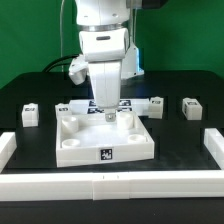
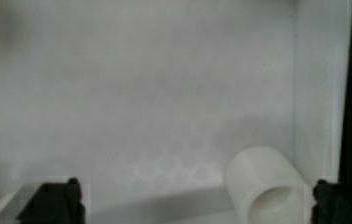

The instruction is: Assemble one leg

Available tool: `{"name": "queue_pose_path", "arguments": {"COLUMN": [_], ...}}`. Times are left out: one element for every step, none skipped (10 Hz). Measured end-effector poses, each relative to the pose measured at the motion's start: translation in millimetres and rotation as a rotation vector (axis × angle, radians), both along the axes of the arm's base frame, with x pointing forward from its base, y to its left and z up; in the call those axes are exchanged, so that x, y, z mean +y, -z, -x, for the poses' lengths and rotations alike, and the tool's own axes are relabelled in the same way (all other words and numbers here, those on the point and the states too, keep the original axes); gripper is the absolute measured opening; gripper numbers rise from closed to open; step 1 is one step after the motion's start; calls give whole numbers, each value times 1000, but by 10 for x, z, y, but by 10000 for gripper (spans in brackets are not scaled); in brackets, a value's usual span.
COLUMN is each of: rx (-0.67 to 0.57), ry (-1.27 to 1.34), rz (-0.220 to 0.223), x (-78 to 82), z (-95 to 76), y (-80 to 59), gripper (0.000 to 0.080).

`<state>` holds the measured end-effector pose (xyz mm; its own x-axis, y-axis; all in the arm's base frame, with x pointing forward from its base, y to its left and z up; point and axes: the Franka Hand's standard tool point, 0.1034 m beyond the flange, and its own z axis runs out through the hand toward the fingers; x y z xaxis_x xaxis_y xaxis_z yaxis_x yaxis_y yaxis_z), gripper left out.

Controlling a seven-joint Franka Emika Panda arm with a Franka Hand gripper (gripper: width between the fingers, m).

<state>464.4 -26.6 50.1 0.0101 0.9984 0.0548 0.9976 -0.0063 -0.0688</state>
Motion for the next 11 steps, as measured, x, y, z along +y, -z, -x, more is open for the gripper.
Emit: {"name": "queue_pose_path", "arguments": {"rx": [14, 23, 38, 45, 48, 52, 52, 53, 66, 64, 65], "ry": [-31, -48, -29, -21, -28, -44, -61, -62, -45, -44, -43], "rz": [-4, -12, -16, -20, -22, -25, -22, -20, -20, -20, -20], "x": [-81, -192, -269, -275, -268, -264, -259, -254, -256, -260, -262], "z": [101, 245, 399, 467, 494, 511, 495, 479, 467, 468, 471], "y": [58, 146, 251, 329, 387, 421, 421, 420, 408, 413, 416], "gripper": [650, 650, 650, 650, 650, 650, 650, 650, 650, 528, 393]}}
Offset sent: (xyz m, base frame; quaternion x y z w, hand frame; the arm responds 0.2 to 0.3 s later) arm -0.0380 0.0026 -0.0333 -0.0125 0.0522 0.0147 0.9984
